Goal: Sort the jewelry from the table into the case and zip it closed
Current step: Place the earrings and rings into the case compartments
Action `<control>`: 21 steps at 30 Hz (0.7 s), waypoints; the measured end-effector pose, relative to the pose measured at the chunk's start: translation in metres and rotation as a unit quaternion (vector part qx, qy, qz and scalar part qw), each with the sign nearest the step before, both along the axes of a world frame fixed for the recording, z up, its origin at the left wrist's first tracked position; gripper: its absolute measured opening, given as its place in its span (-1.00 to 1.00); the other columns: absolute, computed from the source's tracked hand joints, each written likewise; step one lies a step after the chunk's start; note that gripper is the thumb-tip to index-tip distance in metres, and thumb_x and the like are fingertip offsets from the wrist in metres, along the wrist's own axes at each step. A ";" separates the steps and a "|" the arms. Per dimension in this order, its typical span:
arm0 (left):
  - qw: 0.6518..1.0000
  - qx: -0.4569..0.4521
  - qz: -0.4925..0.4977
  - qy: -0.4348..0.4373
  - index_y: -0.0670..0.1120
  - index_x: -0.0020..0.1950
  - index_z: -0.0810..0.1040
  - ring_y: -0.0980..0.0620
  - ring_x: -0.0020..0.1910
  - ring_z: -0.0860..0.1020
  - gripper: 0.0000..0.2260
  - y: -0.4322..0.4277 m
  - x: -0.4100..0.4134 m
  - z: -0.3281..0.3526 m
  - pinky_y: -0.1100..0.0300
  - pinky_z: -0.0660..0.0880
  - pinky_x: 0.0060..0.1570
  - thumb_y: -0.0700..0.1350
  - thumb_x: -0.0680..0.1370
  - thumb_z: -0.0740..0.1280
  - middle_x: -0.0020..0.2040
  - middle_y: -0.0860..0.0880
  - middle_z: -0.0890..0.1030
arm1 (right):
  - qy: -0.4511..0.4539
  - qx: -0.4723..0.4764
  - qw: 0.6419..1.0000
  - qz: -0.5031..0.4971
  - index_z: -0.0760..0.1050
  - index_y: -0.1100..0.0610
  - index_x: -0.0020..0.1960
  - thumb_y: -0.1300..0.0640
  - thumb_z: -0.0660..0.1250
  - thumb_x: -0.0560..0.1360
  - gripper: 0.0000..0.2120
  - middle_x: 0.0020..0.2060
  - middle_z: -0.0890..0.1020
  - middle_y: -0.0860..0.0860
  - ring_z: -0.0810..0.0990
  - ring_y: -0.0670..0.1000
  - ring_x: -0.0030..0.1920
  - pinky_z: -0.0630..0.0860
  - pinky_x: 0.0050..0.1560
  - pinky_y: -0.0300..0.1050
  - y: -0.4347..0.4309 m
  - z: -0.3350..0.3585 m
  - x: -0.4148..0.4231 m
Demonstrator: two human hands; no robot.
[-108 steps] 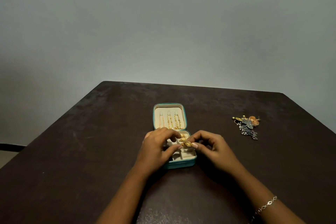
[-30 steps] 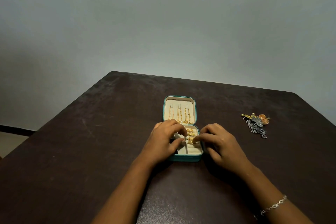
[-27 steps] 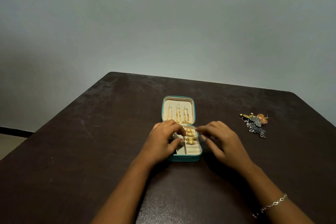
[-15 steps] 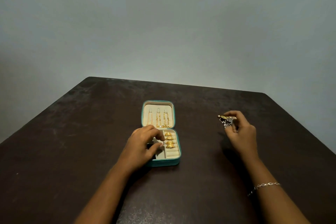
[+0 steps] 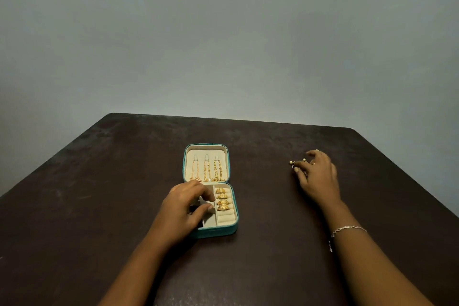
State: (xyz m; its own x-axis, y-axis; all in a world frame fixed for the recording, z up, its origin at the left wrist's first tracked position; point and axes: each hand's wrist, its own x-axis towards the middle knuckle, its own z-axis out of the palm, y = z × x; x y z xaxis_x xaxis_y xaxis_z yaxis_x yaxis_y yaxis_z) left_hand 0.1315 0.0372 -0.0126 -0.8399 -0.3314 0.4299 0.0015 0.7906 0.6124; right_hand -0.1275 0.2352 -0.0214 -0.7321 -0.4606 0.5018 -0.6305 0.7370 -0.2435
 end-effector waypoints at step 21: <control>1.000 0.008 0.007 -0.004 0.10 -0.20 0.52 0.22 -0.05 0.47 -0.90 0.002 0.001 0.001 0.25 0.39 -0.03 -0.10 0.45 0.38 -0.16 0.21 0.55 | -0.018 0.010 0.999 0.028 0.61 0.14 -0.10 0.13 0.43 0.40 -0.88 0.00 0.48 0.06 0.39 0.08 0.11 0.25 0.10 -0.06 -0.002 0.002 0.003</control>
